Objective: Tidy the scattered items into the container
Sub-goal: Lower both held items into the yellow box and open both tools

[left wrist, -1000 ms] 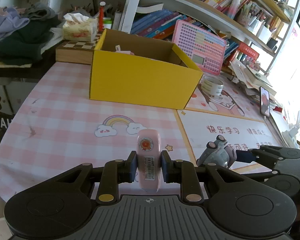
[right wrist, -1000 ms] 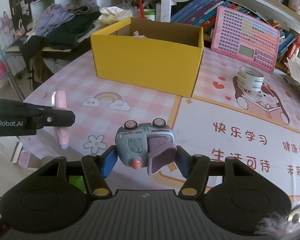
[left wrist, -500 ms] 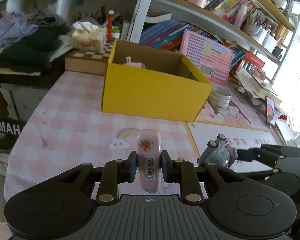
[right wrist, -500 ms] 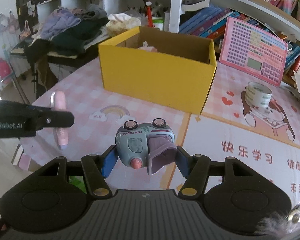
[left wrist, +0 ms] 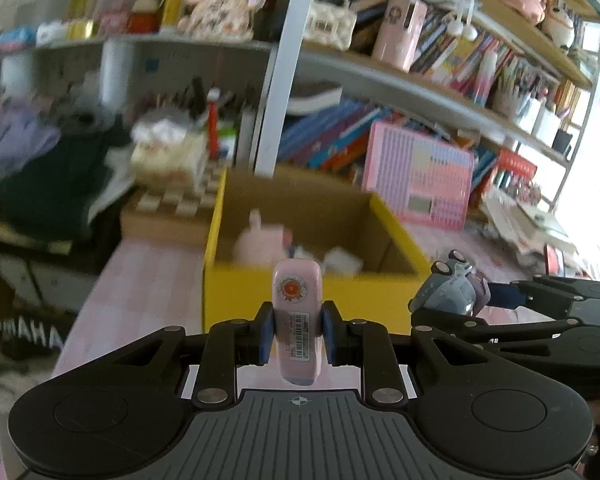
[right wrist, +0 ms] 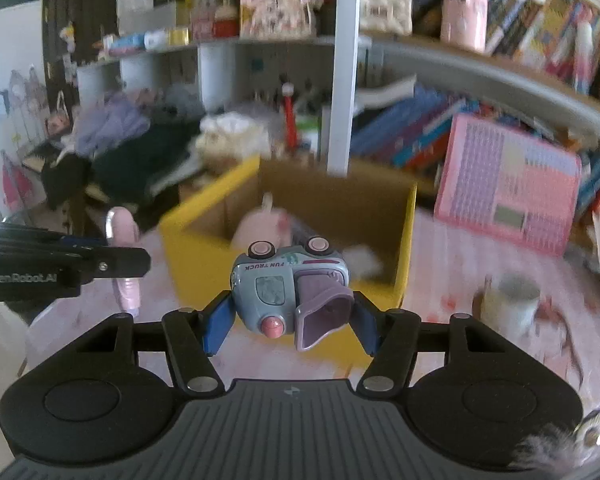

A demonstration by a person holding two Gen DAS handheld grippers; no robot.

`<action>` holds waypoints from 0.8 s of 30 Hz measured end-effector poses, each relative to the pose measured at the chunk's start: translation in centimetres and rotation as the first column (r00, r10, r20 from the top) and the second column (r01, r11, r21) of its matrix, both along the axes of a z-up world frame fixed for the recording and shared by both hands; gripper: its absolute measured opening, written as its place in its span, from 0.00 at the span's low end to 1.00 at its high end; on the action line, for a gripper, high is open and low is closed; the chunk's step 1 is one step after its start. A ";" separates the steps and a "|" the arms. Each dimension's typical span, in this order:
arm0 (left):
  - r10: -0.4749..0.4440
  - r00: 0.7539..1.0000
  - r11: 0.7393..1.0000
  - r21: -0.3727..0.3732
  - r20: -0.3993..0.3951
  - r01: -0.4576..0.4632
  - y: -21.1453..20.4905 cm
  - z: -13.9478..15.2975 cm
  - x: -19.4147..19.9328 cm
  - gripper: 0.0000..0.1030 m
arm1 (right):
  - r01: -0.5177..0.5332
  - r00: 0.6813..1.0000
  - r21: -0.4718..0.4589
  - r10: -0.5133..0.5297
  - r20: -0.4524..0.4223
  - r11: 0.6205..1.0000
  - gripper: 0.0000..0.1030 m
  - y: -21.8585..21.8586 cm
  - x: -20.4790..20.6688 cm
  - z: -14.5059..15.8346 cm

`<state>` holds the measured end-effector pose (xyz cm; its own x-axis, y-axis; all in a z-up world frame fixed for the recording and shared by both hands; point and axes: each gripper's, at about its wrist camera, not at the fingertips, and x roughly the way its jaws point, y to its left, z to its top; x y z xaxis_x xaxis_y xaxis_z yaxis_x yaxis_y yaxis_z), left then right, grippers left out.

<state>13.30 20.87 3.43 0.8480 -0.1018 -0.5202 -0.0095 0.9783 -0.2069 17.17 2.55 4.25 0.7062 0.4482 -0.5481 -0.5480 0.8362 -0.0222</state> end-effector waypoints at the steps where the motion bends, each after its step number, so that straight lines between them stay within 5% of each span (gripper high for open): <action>1: -0.001 1.000 1.000 0.005 0.013 0.001 0.0 0.4 1.0 0.22 | -0.003 1.000 0.003 0.003 0.016 1.000 0.58 0.0 0.9 0.4; 9: -0.042 0.999 0.998 0.036 0.019 0.042 -1.8 0.3 8.7 0.23 | -0.032 0.999 -0.056 0.033 0.019 0.998 0.58 0.8 8.6 -0.5; 24: -0.089 0.971 0.993 0.056 -0.222 0.104 -3.7 -5.1 17.8 0.23 | -0.273 0.961 -0.339 0.268 -0.062 0.900 0.58 4.8 16.8 -6.0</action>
<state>31.10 17.20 -1.63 0.7004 -0.1365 -0.7005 0.0478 0.9883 -0.1448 33.98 7.39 -1.77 0.5755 0.4047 -0.7106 -0.7544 0.5983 -0.2703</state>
